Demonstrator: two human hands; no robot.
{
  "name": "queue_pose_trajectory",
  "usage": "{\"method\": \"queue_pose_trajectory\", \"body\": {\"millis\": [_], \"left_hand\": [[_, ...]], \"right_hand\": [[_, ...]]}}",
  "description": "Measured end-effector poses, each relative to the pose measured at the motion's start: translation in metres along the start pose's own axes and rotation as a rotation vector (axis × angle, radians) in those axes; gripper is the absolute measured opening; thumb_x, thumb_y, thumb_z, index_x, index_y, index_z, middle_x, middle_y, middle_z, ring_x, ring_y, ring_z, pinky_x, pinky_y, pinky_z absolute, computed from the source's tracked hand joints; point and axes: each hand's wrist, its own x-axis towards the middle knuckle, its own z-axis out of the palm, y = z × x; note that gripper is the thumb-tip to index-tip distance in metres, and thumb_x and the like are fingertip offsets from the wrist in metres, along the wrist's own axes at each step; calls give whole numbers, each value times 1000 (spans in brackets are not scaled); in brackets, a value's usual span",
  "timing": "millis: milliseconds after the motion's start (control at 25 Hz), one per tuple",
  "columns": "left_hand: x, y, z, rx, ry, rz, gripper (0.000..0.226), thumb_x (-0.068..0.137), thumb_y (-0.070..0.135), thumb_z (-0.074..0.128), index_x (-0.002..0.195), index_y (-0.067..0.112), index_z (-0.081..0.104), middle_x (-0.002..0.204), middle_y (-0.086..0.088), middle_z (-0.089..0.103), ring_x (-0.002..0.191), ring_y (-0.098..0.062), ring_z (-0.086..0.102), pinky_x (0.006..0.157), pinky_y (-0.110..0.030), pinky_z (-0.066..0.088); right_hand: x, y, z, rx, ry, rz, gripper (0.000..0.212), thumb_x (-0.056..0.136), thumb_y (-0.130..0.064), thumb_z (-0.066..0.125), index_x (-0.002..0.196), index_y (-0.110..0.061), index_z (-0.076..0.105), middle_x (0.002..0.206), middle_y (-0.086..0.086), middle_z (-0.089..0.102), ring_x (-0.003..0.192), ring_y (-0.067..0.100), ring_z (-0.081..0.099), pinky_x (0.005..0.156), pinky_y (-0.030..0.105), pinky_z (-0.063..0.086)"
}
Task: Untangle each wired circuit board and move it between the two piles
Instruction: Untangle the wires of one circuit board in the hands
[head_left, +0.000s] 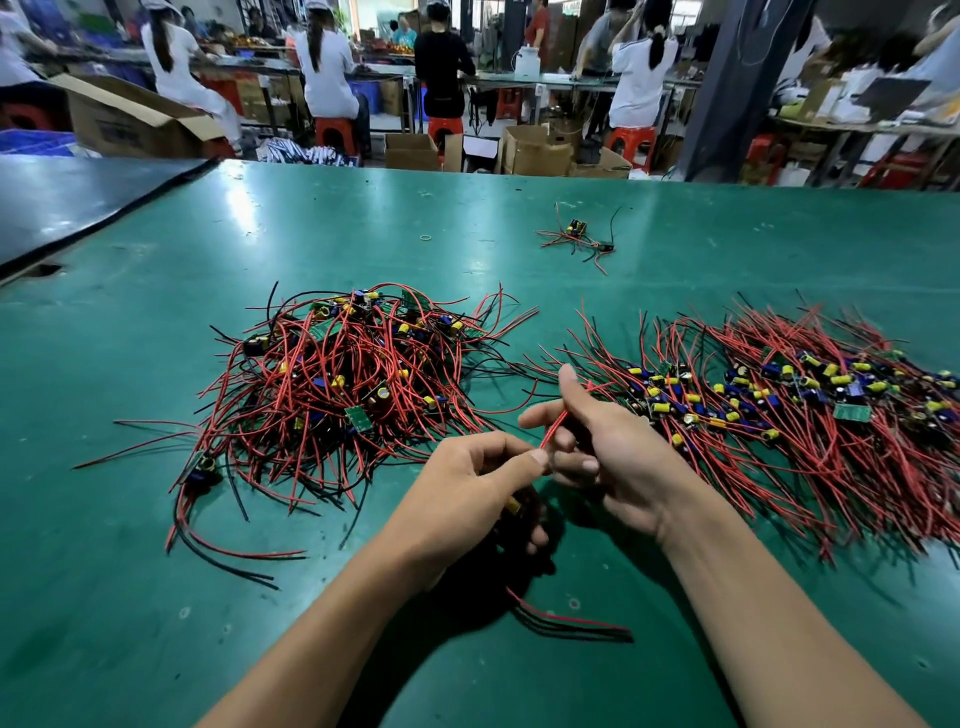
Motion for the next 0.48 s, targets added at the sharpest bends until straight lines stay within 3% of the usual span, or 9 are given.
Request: {"method": "queue_pose_trajectory", "body": {"millis": [80,160,240,280,360,480], "left_hand": [[1,0,0,-50,43,-9,19,97,17,58,82,7,64,56,-13,59,42,-24,57,42,-25,49],[3,0,-4,-85,95,-22,22,97,16,56,78,9,63,53,-12,56,38,-23,55,39,-23,46],[3,1,-7,-69,118,-22,26,96,15,57,71,13,64,52,-11,54,36,-21,52,39,-22,44],[3,0,-8,-55,122,-17,27,95,15,58,69,13,65,51,-11,53,36,-20,51,41,-22,43],[2,0,-8,-8,113,0,28,95,16,60,67,14,65,51,-10,53,37,-20,50,45,-22,41],[0,0,-5,131,69,47,24,95,16,59,73,6,63,51,-9,57,38,-21,53,41,-20,39]], "right_hand": [[-4,4,6,-6,-97,11,45,85,-50,64,89,-7,78,54,-3,42,36,4,34,37,16,30],[-8,9,12,7,-195,22,37,86,-36,72,103,-3,75,63,7,53,41,12,50,42,21,45],[-9,13,15,12,-186,-4,32,86,-30,75,103,-3,75,71,16,59,45,23,59,46,29,52],[-8,14,15,-1,-137,-28,29,86,-31,75,99,-5,76,65,15,57,43,22,56,45,28,50],[-2,13,11,-73,45,-106,26,84,-36,75,89,-10,78,48,4,40,34,12,37,39,17,33],[5,9,-2,-87,293,-228,24,90,-32,72,80,-11,76,46,-6,27,36,6,24,37,16,21]]}}
